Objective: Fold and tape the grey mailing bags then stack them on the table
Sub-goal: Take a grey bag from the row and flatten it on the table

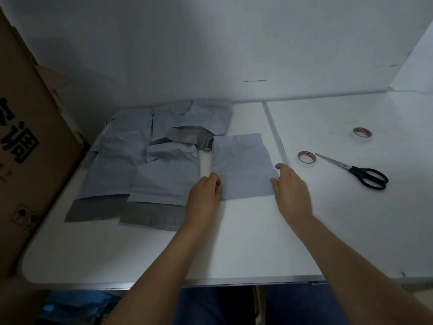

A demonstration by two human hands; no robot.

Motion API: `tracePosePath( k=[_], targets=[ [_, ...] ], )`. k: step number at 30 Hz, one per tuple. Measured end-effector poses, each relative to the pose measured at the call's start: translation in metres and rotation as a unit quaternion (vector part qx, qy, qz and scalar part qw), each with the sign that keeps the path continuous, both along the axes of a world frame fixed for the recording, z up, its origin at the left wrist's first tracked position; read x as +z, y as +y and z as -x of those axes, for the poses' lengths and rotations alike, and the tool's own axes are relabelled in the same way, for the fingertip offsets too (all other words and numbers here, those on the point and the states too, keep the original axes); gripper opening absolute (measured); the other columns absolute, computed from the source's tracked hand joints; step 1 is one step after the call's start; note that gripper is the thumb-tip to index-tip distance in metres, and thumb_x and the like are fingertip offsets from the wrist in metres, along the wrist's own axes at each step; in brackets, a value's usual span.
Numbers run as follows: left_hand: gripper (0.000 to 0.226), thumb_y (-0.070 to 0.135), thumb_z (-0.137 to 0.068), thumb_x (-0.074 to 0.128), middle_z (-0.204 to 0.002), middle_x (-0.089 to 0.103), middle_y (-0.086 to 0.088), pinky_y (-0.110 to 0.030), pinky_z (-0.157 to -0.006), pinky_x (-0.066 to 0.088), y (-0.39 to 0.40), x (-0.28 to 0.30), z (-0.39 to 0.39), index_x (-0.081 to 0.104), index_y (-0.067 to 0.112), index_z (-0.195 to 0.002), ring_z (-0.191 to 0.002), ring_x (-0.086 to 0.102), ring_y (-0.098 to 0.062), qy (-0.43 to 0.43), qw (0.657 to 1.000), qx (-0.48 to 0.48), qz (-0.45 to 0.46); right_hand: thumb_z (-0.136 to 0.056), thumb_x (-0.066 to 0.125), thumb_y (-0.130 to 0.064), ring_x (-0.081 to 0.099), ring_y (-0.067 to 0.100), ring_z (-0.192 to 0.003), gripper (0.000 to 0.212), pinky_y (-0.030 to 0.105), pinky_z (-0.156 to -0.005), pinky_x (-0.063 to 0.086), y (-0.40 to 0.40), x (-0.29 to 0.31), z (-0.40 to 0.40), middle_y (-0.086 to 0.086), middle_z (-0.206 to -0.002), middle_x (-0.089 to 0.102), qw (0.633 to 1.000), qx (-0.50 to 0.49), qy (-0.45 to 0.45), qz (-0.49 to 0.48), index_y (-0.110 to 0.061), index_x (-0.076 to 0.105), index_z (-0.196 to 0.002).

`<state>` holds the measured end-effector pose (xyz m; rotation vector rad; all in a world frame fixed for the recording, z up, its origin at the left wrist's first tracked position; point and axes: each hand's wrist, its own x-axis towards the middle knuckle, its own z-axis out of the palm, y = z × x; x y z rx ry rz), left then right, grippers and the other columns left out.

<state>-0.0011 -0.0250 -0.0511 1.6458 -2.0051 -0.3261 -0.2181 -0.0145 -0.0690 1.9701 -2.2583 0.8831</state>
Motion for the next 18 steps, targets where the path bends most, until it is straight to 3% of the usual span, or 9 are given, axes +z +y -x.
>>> tracePosePath(
  k=[7,13,16,18],
  targets=[
    [0.007,0.011,-0.087,0.063,-0.083,0.05,-0.007,-0.037,-0.061,0.043,-0.005,-0.012,-0.008,0.058,0.01,-0.082,-0.072,0.049,-0.022,-0.037,0.995,-0.004,0.094,-0.081,0.063,0.005,0.058,0.038,-0.071,0.028,0.04,-0.062,0.047,0.001,-0.001,0.001,0.016,-0.089,0.057,0.999,-0.014,0.039,0.02,-0.005,0.062,-0.107],
    [0.024,-0.001,-0.076,0.064,-0.102,0.069,-0.002,-0.028,-0.075,0.037,-0.011,-0.023,-0.014,0.071,0.012,-0.095,-0.091,0.061,-0.023,-0.042,0.983,-0.089,0.156,-0.074,0.059,0.014,0.053,0.033,-0.07,0.033,0.039,-0.061,0.042,0.003,0.001,0.0,0.014,-0.091,0.051,0.999,-0.009,0.036,0.015,-0.006,0.061,-0.101],
    [0.014,0.01,-0.085,0.064,-0.105,0.069,-0.003,-0.028,-0.083,0.041,-0.011,-0.025,-0.017,0.072,0.01,-0.097,-0.093,0.063,-0.022,-0.016,0.982,-0.111,0.15,-0.067,0.056,0.019,0.053,0.032,-0.077,0.042,0.037,-0.064,0.039,0.005,0.006,-0.002,0.012,-0.093,0.052,0.998,-0.004,0.056,0.024,-0.008,0.062,-0.099],
    [0.02,0.024,-0.09,0.06,-0.109,0.068,-0.001,-0.033,-0.085,0.048,-0.009,-0.024,-0.018,0.072,0.011,-0.098,-0.097,0.062,-0.021,-0.013,0.984,-0.111,0.137,-0.062,0.056,0.021,0.054,0.031,-0.085,0.049,0.035,-0.07,0.038,0.008,0.011,-0.007,0.009,-0.097,0.056,0.997,0.008,0.063,0.036,-0.011,0.065,-0.098]
  ],
)
